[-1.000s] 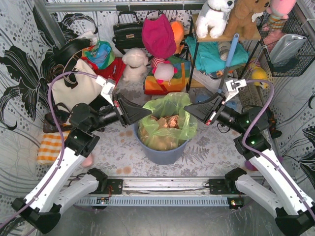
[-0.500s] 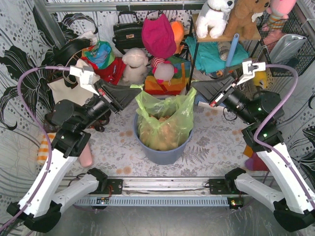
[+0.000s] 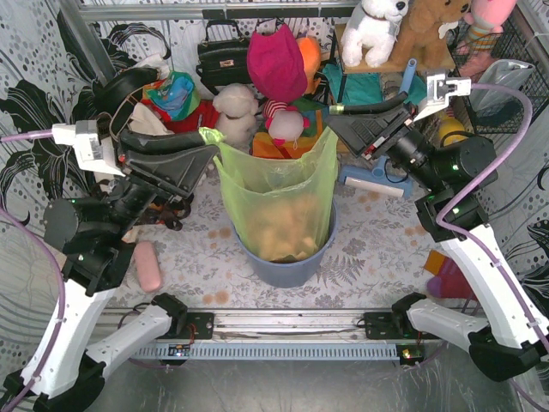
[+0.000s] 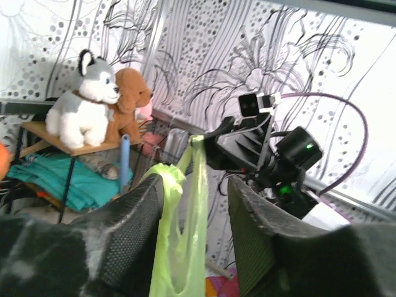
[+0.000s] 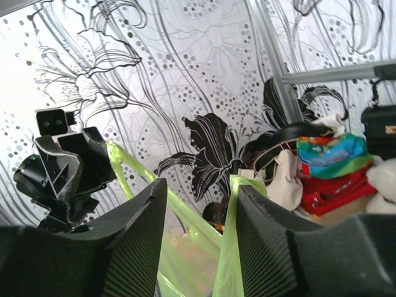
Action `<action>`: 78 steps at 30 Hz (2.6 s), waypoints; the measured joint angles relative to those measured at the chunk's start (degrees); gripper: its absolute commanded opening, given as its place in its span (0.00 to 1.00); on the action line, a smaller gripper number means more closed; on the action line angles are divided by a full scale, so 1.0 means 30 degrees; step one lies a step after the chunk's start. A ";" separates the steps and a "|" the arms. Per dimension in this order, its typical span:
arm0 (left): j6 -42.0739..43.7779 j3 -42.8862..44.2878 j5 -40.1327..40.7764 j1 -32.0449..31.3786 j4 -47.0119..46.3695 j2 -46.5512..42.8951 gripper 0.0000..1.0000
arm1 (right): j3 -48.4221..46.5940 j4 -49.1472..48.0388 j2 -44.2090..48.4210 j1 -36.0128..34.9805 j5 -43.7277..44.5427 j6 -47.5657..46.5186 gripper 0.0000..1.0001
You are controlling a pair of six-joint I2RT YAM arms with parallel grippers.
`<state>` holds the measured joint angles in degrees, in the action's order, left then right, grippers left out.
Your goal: Tie the trash bag
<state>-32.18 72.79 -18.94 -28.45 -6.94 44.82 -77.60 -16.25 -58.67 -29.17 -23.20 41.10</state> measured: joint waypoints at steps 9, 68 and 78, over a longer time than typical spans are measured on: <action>0.0233 0.0270 -0.0066 0.0000 0.0984 -0.0277 0.83 | 0.0707 -0.1319 0.0124 0.0000 -0.1792 0.0495 0.67; -0.1013 0.5974 -0.4109 0.0000 0.2178 0.3300 0.71 | -0.3767 -0.5668 -0.4087 0.0000 -0.4182 0.4233 0.71; -0.0831 0.1617 -0.1362 0.0000 0.2463 0.0758 0.70 | -0.0211 -0.2448 -0.1596 -0.0022 -0.3861 0.2572 0.76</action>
<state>-34.68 77.65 -23.03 -28.45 0.45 47.09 -78.24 -23.59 -63.46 -29.23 -34.79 48.82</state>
